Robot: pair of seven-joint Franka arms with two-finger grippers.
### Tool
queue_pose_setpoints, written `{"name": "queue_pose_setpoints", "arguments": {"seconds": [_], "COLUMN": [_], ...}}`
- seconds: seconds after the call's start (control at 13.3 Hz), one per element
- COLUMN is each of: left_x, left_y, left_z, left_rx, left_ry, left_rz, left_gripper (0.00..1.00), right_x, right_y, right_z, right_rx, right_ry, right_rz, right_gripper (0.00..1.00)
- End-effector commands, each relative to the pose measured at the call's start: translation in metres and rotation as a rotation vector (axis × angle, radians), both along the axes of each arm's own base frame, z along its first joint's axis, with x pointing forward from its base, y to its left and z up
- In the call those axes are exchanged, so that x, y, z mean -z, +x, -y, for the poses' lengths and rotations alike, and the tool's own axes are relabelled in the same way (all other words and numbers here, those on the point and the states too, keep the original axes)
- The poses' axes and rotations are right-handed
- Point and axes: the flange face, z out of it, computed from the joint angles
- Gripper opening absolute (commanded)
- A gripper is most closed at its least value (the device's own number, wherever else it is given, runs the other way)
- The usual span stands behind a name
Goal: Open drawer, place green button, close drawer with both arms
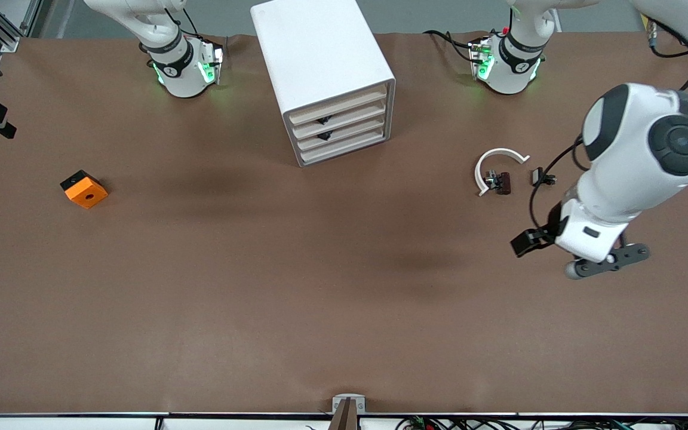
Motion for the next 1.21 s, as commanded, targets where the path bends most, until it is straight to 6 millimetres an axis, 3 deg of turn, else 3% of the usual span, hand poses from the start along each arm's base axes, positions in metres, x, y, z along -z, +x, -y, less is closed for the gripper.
{"name": "queue_pose_setpoints", "arguments": {"seconds": [0.0,0.15,0.38,0.6,0.83,1.13], "left_x": [-0.035,-0.052,-0.099,-0.125,-0.147,-0.156], "left_y": [-0.012,-0.018,-0.045,-0.071,-0.096,-0.155], "left_z": [-0.016,-0.044,-0.045,-0.053,-0.078,-0.059], "left_rx": [-0.003,-0.048,-0.035,0.032,0.153,0.194], "left_ry": [0.036,0.032,0.020,0.020,0.038,0.032], "left_rz": [0.003,-0.024,0.000,-0.035,-0.051,-0.072], "left_gripper": [1.00,1.00,1.00,1.00,1.00,1.00], "right_x": [-0.003,-0.001,-0.001,-0.004,-0.004,-0.004], "right_y": [-0.002,-0.002,-0.002,-0.006,-0.006,-0.007], "right_z": [-0.003,-0.002,0.001,0.002,0.003,-0.007], "right_rx": [-0.020,-0.017,-0.012,-0.010,-0.007,-0.011], "right_ry": [-0.006,-0.005,-0.007,-0.010,-0.010,-0.005], "right_rz": [0.007,0.001,0.005,0.000,-0.001,-0.010], "right_gripper": [1.00,1.00,1.00,1.00,1.00,1.00]}}
